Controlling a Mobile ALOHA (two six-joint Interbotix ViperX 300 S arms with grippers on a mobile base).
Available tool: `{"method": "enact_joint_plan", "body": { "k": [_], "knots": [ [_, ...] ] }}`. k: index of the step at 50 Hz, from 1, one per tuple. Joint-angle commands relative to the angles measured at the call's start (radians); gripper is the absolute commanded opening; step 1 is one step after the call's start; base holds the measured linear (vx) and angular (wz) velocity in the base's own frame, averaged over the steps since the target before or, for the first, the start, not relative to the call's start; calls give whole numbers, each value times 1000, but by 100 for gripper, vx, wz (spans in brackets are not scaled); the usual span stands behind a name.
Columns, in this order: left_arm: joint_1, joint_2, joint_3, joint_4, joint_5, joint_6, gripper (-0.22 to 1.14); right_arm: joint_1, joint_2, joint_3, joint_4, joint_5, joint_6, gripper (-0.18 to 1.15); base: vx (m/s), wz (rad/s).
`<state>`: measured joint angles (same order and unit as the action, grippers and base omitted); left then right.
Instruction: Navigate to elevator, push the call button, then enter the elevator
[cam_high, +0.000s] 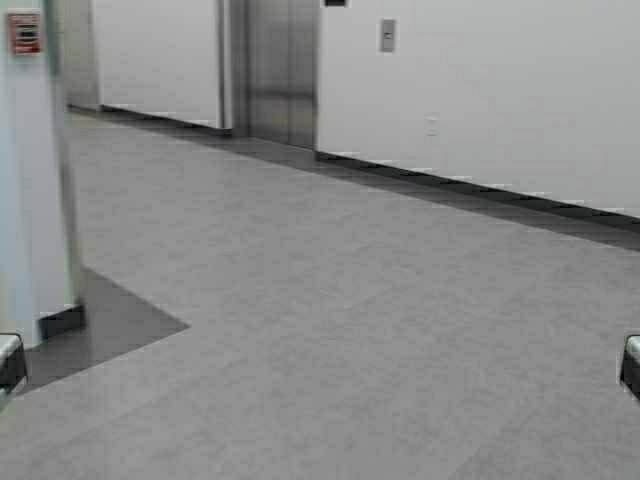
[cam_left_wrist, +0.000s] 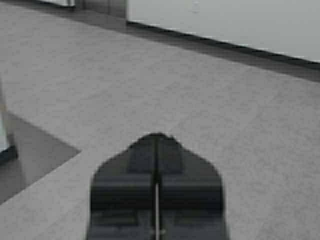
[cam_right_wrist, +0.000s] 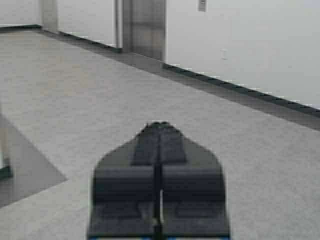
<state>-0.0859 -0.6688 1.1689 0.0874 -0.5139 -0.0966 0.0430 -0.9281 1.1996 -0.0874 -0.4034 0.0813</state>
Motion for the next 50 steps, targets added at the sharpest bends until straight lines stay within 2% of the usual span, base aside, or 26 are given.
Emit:
{"method": "enact_joint_plan", "body": {
  "k": [1,50],
  "knots": [
    [3,8,-18,0,-9,-2,3,2,11,-23,0,-11,0,5,73,-21],
    [3,31,-12,0,-9,8,3,2,77,-38,-2,-21,2,5,76,-11]
  ]
}}
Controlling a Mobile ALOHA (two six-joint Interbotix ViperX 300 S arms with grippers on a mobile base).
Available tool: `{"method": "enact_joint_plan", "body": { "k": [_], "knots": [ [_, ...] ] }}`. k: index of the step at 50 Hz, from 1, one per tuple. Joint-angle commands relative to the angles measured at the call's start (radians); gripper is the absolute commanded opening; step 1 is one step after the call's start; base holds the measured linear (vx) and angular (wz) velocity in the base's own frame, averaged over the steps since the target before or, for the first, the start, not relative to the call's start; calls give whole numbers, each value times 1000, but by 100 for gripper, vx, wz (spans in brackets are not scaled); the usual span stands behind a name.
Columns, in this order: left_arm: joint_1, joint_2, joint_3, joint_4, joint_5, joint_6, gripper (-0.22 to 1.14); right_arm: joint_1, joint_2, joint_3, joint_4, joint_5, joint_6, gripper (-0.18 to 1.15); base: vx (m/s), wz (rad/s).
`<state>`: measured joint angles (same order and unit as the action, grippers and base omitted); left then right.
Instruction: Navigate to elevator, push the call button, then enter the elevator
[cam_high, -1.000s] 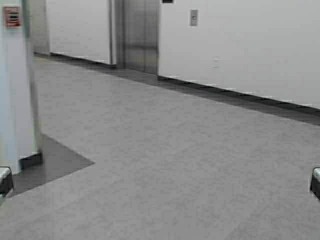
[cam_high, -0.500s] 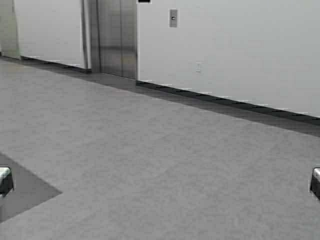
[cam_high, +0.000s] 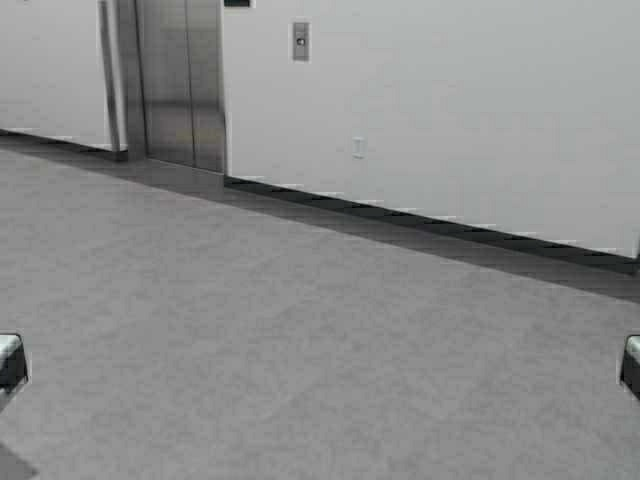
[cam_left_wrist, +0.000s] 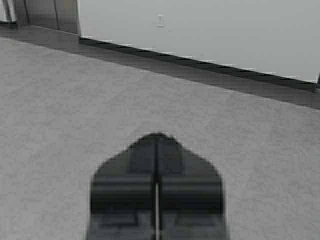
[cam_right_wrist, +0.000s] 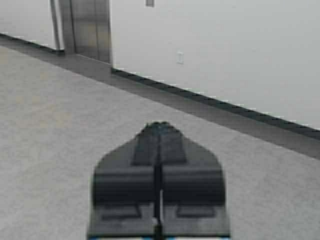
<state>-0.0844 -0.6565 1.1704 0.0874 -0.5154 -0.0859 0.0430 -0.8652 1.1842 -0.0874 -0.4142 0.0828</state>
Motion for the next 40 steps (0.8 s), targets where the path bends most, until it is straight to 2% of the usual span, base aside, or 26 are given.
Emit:
{"method": "enact_joint_plan", "body": {
  "k": [1,40],
  "knots": [
    [2,20,-14,-2,-8,-3,3,2,12,-23,-2,-11,0,5,77,3],
    [2,11,-18,0,-8,-8,3,2,-23,-14,-2,-11,-2,5,78,4]
  ]
}}
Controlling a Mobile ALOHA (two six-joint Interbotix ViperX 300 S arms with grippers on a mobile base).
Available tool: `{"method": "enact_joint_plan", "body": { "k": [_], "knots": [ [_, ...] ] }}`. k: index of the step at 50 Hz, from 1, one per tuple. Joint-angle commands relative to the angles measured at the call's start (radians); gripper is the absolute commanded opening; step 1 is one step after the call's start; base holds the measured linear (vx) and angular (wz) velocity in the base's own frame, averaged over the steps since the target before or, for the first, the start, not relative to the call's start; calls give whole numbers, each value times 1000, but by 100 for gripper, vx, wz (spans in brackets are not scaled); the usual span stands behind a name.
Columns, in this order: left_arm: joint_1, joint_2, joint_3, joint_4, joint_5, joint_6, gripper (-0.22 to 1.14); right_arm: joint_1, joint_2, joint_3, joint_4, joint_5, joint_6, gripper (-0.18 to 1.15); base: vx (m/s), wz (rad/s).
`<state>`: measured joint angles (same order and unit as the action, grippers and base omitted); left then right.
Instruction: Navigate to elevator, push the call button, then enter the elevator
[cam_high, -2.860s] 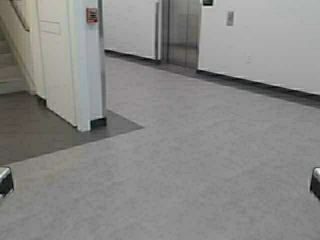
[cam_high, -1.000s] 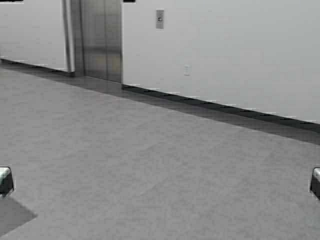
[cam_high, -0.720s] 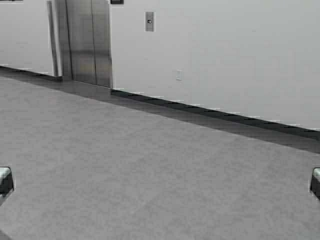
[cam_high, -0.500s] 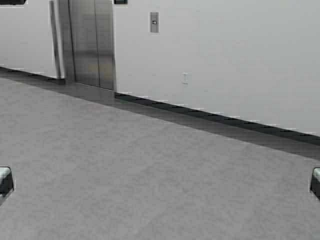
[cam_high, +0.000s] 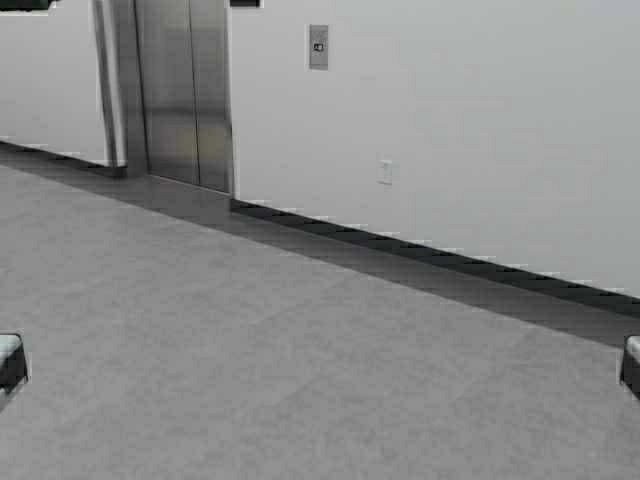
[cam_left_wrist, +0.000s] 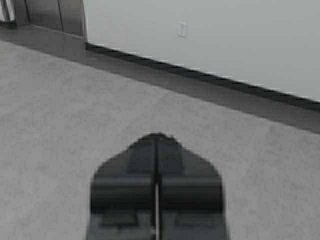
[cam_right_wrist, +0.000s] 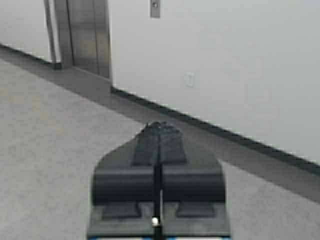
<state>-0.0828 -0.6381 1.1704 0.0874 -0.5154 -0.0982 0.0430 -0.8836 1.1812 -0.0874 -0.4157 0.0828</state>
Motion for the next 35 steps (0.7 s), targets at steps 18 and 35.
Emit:
{"method": "enact_joint_plan", "body": {
  "k": [18,35],
  "knots": [
    [0,20,-18,0,-8,6,3,2,-28,2,0,-9,-5,5,79,10],
    [0,44,-29,2,-8,-2,3,2,-40,23,-2,-9,-5,5,75,15]
  ]
}}
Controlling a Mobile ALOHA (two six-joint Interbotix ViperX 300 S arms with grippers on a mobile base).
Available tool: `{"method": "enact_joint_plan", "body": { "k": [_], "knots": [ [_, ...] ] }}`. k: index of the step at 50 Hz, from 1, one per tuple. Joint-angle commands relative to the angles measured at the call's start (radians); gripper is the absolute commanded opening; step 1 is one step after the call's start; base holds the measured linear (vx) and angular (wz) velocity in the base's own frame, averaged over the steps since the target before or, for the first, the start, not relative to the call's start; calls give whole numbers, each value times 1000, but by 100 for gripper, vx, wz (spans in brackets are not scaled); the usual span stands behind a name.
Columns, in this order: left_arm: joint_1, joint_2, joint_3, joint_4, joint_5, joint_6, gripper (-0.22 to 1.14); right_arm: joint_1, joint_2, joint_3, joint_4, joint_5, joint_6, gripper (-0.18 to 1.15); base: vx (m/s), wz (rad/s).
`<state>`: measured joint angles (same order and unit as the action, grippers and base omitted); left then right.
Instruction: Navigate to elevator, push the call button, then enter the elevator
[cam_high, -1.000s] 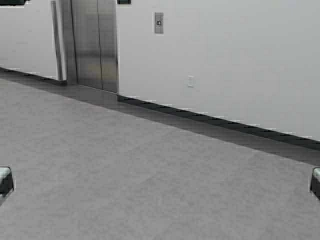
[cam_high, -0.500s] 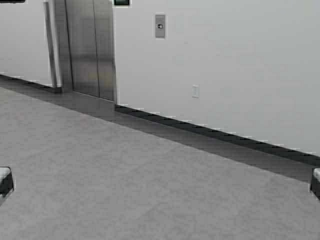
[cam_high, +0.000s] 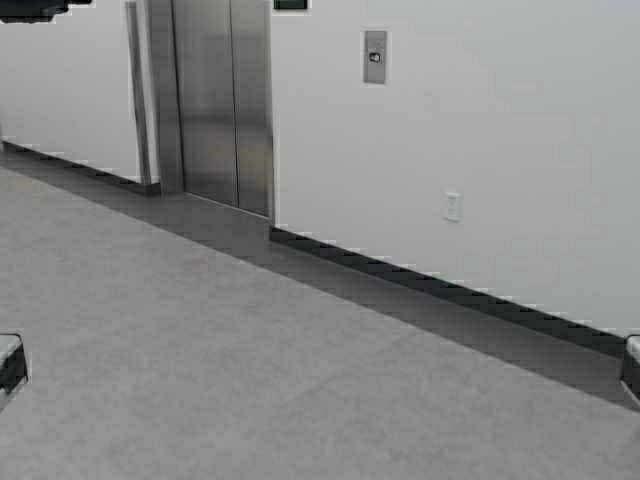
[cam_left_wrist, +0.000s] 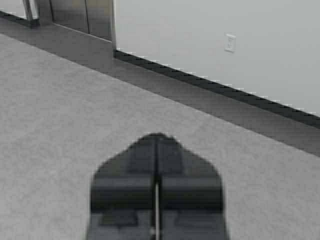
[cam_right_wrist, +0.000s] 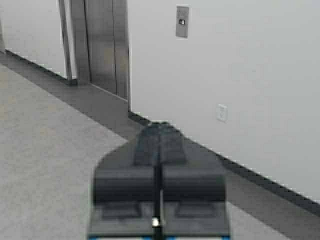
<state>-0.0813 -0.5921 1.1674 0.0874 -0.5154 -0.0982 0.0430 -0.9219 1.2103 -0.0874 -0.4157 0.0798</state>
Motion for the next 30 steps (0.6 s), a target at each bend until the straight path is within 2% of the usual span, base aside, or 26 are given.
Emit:
{"method": "enact_joint_plan", "body": {
  "k": [1,10,30],
  "knots": [
    [-2,-5,-26,2,-8,-2,3,2,-5,-3,0,-9,-2,5,75,-1],
    [-2,-37,-21,0,-8,0,3,2,-66,21,0,-8,-8,5,70,1],
    [-38,-54,0,2,-8,2,3,2,-52,-2,0,-8,-3,5,72,-1]
  ]
}}
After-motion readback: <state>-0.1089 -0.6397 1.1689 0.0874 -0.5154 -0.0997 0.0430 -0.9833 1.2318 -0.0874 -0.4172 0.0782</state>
